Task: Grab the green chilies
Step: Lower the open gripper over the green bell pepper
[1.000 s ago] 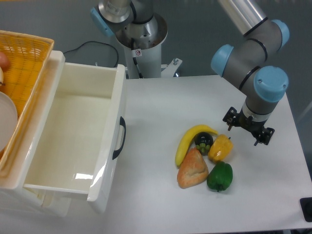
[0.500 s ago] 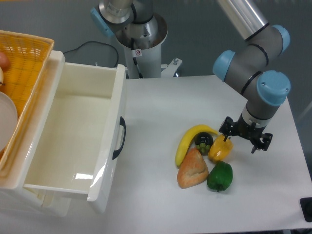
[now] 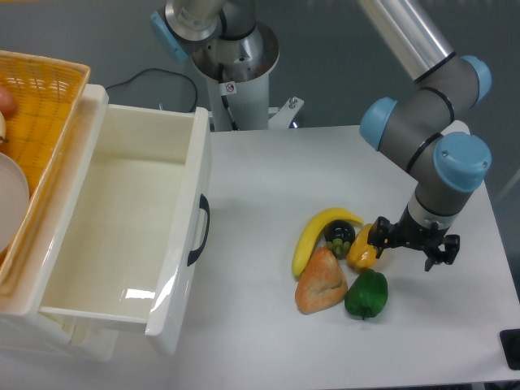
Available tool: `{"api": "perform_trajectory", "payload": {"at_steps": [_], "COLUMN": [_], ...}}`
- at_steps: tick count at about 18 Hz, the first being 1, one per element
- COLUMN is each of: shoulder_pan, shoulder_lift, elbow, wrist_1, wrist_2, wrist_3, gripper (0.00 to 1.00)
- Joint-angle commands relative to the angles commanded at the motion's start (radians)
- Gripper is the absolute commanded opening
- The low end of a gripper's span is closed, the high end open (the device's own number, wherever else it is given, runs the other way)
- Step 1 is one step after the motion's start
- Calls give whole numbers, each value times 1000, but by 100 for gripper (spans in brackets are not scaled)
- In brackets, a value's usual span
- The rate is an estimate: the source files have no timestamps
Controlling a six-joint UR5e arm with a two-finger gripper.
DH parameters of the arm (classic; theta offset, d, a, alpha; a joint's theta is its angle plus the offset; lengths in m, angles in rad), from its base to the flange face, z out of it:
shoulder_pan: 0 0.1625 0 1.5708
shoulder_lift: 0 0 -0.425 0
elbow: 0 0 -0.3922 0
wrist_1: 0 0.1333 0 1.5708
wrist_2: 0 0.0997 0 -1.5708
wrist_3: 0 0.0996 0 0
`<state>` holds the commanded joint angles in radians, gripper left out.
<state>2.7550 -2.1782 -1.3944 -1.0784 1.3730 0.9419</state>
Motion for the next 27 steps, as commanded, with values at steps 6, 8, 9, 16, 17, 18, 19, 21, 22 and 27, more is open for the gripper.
{"api": "perform_trajectory", "payload": {"at_steps": [6,8,9,16,17,18,19,21,22,27], "shoulder_pan": [-15,-18,-20,-41,-41,-43,-46,-48,-48,-49], "shoulder_lift": [-21,-28,-31,-61,-64,-64,-66,-69,-71,-80], "elbow": [2,9,11,17,17,17,17,18,18,20], "wrist_1": [0,2,2,29,29,29,29,31,29,31], "wrist_2": [-9,-9,-9,-9,-9,-8,-8,-8,-8,-6], "wrist_3": [-17,-25,-31,-40,-40,-40,-40,-40,-40,-40], "gripper": [100,100,100,100,100,100,100,100,100,100]}}
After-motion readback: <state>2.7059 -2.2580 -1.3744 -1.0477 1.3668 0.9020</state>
